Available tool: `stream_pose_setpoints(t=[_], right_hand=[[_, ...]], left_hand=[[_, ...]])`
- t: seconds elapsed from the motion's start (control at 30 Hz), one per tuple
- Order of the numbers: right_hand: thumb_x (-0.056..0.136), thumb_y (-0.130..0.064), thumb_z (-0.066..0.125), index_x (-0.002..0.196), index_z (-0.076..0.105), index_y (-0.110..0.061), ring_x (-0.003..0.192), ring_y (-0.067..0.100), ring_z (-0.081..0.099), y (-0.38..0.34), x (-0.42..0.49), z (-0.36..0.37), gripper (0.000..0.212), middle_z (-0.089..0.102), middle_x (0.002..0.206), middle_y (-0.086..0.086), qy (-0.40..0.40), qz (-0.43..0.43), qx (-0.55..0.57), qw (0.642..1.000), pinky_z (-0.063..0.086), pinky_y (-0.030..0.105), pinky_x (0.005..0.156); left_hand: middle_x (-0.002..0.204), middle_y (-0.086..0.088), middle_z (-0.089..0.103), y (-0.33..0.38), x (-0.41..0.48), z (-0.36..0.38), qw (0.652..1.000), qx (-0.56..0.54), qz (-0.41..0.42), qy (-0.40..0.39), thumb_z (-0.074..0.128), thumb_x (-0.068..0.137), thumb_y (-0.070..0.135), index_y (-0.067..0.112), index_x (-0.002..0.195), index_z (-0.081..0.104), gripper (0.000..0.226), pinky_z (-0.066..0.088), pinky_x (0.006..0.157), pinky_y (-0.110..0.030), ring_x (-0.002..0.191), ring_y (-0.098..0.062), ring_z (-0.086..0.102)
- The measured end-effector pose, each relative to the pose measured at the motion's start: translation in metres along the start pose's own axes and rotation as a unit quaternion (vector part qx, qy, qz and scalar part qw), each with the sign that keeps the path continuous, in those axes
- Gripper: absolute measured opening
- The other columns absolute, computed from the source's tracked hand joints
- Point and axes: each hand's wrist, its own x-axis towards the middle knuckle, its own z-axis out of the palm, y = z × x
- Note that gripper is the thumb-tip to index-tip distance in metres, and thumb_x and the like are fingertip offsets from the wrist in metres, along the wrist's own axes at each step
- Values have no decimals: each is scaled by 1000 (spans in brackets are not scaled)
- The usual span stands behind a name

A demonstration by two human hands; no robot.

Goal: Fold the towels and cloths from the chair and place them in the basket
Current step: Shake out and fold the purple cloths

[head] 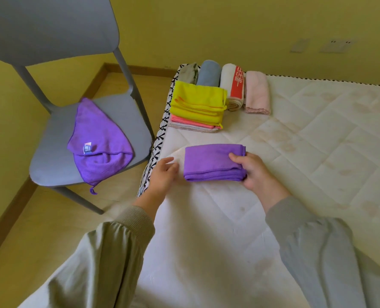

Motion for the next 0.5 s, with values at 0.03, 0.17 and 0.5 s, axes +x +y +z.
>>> stream_pose_setpoints(t=[0.03,0.17,0.5], right_hand=[[88,4,55,91,63,-6,55,15,66,-13,7,-4,13,69,71,8,28,-16,-13,999,56,27,56],[83,5,59,108,64,-2,77,24,63,-62,43,-21,27,66,99,15,128,-105,-101,981,52,40,82],[94,-3,45,102,59,-9,68,19,69,-108,117,-70,17,72,78,7,63,-60,19,996,58,31,60]], left_hand=[[120,-9,61,0,8,5,992,113,57,-3,51,96,15,10,130,53,34,46,93,-30,108,-23,58],[160,-3,8,8,36,42,876,461,131,-60,33,101,39,25,151,19,54,9,115,-51,147,-25,1],[160,-9,-1,-19,43,72,792,586,164,55,19,92,53,24,152,4,68,-1,115,-57,147,-26,-10]])
